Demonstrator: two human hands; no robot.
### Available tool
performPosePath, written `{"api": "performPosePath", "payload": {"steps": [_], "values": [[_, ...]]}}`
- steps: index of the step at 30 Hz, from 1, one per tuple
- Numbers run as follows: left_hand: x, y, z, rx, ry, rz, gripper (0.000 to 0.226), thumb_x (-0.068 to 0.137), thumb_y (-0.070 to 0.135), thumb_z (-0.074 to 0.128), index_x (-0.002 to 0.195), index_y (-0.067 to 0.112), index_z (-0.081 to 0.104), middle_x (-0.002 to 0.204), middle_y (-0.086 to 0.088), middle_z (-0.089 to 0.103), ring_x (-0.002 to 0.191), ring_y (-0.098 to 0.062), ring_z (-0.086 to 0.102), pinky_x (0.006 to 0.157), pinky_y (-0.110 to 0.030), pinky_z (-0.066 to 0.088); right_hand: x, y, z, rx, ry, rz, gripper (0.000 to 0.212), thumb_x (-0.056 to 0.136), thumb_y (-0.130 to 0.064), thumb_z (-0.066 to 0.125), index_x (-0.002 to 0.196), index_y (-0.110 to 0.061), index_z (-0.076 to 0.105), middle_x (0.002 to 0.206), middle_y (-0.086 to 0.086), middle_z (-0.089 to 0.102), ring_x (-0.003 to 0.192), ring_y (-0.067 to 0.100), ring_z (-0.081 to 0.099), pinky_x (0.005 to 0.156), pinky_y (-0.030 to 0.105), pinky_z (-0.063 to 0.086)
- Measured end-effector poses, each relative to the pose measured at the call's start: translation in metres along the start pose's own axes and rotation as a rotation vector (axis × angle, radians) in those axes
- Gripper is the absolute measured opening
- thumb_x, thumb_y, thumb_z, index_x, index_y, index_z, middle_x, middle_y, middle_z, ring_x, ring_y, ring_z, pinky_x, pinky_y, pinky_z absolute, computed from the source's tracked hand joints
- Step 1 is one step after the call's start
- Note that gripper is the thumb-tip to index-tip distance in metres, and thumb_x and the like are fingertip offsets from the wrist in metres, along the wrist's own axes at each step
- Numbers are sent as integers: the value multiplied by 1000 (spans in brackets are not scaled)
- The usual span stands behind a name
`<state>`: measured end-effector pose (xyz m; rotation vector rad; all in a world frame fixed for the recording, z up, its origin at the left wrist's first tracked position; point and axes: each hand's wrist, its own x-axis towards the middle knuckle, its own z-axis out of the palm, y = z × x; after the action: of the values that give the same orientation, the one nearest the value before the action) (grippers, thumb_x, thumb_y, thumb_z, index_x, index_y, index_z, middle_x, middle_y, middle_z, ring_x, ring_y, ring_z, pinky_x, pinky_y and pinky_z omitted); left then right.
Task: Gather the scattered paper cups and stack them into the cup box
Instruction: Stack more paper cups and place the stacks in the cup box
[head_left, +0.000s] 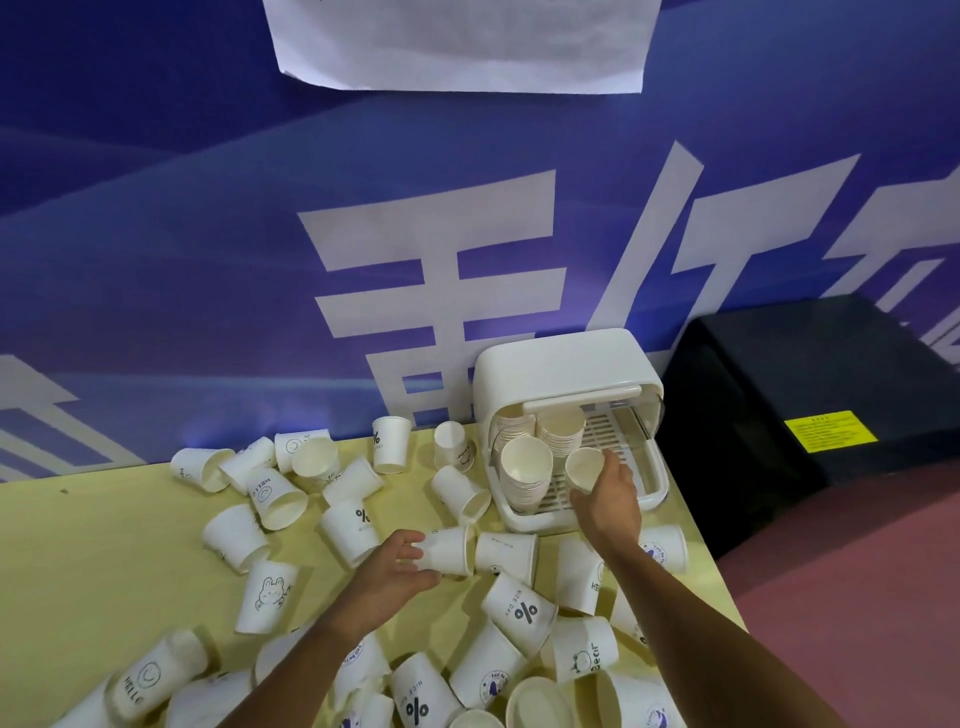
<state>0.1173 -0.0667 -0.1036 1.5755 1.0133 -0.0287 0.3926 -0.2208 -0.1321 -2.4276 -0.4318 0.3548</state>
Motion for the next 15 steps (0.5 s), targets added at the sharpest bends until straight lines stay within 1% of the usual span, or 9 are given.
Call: {"api": "performPosePath", "payload": {"steps": [3, 6, 8, 10, 11, 13, 15], "values": [[-1, 3, -1, -9, 19, 5, 50, 75, 24, 80, 119, 30, 56, 119, 4, 58, 107, -11, 59, 81, -22, 49, -6, -3, 2, 25, 7, -2, 75, 78, -29, 76, 142, -18, 37, 132, 8, 54, 118, 31, 55, 94, 47, 53], [-2, 8, -3, -17, 27, 5, 59, 64, 34, 78, 119, 30, 56, 118, 5, 58, 107, -9, 59, 82, -23, 48, -12, -7, 5, 11, -60, -33, 71, 80, -36, 74, 139, -18, 38, 130, 8, 54, 117, 30, 54, 95, 45, 51], [-3, 11, -4, -14, 19, 9, 57, 69, 31, 79, 121, 29, 55, 119, 5, 58, 108, -9, 58, 82, -23, 48, -16, -9, 5, 10, -77, -25, 76, 81, -40, 73, 143, -16, 36, 136, 11, 51, 123, 31, 49, 101, 46, 48], [-3, 12, -6, -4, 20, 4, 52, 76, 26, 80, 122, 29, 54, 119, 6, 57, 108, -10, 57, 83, -24, 48, -23, -12, 0, 12, -35, -17, 85, 82, -40, 74, 150, -12, 31, 147, 14, 43, 134, 32, 41, 110, 45, 42], [-3, 12, -8, -4, 24, -3, 52, 78, 25, 79, 122, 28, 54, 119, 6, 57, 109, -10, 57, 84, -24, 48, -29, -15, -4, 16, 5, -34, 84, 83, -37, 74, 151, -10, 30, 149, 14, 41, 137, 31, 39, 112, 44, 39], [-5, 13, -11, -8, 36, -11, 53, 78, 23, 80, 124, 26, 53, 119, 4, 57, 108, -12, 58, 85, -25, 48, -48, -26, -10, 33, 93, -136, 72, 87, -28, 70, 147, -10, 36, 145, 12, 44, 135, 28, 39, 111, 42, 37], [-7, 13, -15, -6, 37, -9, 55, 78, 23, 79, 125, 25, 52, 120, 2, 58, 106, -11, 59, 81, -24, 47, -69, -40, -12, 44, 142, -278, 59, 89, -23, 68, 141, -10, 44, 137, 10, 50, 128, 27, 44, 108, 41, 40]]}}
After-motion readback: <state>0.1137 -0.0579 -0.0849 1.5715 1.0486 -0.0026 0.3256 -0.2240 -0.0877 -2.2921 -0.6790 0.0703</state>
